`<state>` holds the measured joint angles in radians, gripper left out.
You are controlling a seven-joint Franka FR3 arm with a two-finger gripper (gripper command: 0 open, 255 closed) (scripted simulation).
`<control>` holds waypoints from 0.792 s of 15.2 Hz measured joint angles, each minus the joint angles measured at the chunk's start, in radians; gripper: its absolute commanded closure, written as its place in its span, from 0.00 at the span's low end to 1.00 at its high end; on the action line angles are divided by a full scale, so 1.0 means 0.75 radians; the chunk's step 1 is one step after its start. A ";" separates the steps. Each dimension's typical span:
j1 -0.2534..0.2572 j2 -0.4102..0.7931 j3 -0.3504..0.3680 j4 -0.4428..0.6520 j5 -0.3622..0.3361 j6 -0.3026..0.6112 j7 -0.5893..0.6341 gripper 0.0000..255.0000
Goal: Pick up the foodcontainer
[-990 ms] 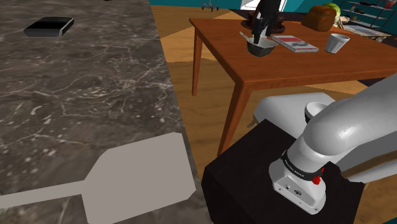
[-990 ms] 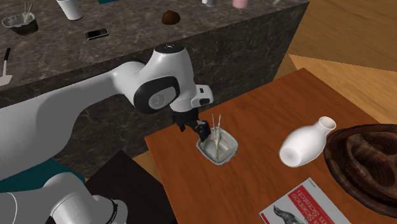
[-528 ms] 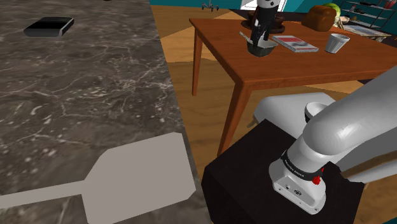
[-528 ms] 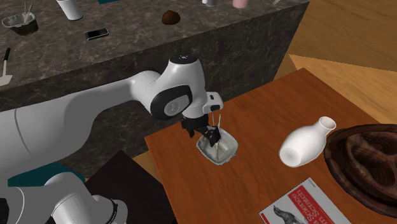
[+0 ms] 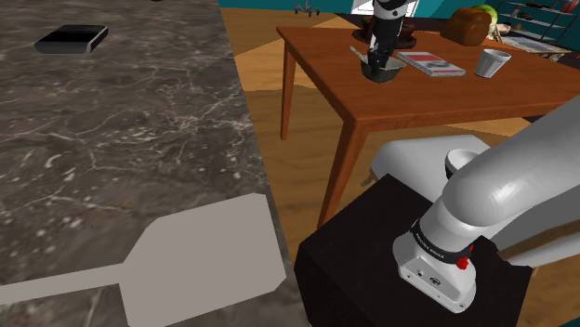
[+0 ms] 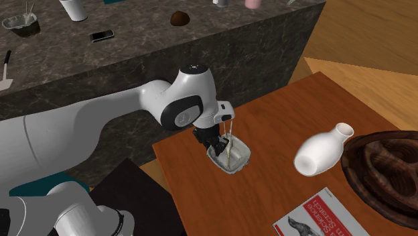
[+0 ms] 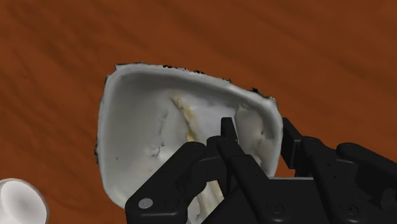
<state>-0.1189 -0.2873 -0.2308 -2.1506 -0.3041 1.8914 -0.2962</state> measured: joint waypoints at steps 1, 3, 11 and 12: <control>0.000 0.000 0.000 0.000 0.000 0.000 0.000 1.00; 0.000 0.000 0.000 0.000 0.000 0.000 0.000 1.00; 0.002 -0.003 0.003 0.047 0.005 -0.050 -0.011 1.00; 0.003 -0.007 0.005 0.056 0.006 -0.064 -0.012 1.00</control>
<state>-0.1170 -0.2926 -0.2268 -2.1083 -0.2998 1.8438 -0.3053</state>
